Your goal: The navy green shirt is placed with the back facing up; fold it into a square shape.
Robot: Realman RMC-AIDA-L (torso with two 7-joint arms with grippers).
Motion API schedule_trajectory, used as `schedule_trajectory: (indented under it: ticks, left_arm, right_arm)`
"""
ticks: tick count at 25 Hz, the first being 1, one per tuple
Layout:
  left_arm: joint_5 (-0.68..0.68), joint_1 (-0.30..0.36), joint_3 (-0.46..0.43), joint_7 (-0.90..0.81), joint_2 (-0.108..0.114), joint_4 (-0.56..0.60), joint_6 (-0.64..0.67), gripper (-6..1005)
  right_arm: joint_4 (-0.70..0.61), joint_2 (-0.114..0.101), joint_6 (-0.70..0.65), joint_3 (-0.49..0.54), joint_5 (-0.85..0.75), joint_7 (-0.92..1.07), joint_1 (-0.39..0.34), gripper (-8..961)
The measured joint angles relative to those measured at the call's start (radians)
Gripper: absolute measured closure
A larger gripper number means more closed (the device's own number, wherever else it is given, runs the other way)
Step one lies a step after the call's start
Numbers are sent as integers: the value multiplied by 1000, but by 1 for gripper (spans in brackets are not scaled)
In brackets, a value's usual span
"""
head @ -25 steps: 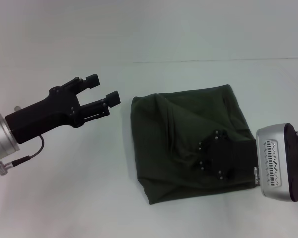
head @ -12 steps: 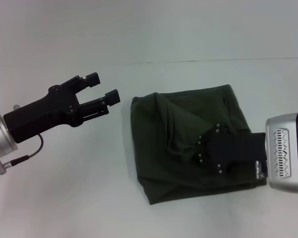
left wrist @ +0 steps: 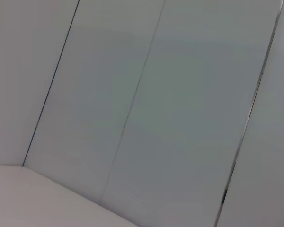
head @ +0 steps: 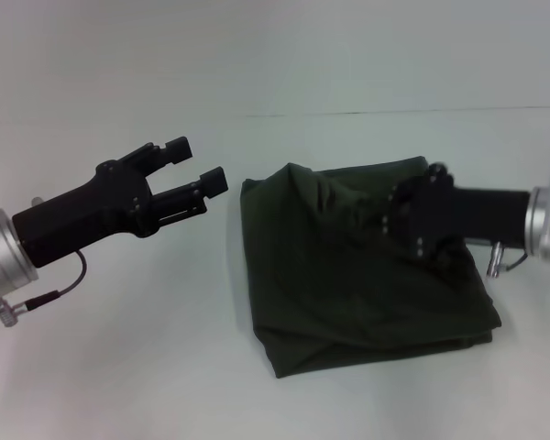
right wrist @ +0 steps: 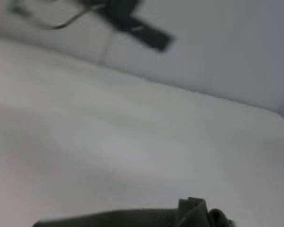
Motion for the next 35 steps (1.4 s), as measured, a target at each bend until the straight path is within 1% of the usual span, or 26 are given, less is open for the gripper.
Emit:
schedule_trajectory:
  ticks: [3,7,14,23,35]
  left_arm:
    - [1,0,3,-38,2,2,1,88]
    - [13,-5,4,-91,7,15,3,89]
    - [47,-9,7,-128,8,42,38,89]
    - [90,-12,7,-137,10,56,57,89]
    - [129,-11,3,-131,14,67,88,88]
  right_arm:
    - [3,3,6,47,23,96,1,830]
    - [24,-1,22,90,61,226,-1,825]
    - [76,1,142,116,82,367,4,816]
    - [144,5,271,120,103,425,15,805]
    - [222,4,397,121,169,463,24,790]
